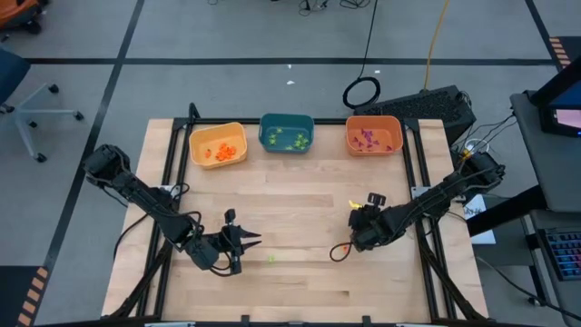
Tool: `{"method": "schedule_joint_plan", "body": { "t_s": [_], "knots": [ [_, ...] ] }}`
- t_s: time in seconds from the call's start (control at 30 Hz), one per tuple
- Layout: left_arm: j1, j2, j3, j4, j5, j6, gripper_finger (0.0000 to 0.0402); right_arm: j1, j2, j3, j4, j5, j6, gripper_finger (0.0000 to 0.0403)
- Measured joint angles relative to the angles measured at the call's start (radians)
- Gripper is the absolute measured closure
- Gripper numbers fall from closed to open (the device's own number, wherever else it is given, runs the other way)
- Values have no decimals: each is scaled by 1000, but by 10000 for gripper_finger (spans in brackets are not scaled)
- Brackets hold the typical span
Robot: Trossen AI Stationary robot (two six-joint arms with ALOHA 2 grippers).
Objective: Sort Halloween decoration
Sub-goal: Put the green spider toy into the blue bin
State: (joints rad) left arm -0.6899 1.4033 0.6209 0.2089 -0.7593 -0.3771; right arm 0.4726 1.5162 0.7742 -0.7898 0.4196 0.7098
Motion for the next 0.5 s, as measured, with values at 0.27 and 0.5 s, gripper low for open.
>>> {"method": "schedule_joint_plan", "body": {
  "t_s": [0.27, 0.5],
  "knots": [
    [0, 0, 0, 0, 1, 0, 326, -66, 0, 0, 20, -52, -30, 266],
    [0, 0, 0, -1, 5, 0, 326, -68, 0, 0, 19, -63, -26, 266]
  ]
}}
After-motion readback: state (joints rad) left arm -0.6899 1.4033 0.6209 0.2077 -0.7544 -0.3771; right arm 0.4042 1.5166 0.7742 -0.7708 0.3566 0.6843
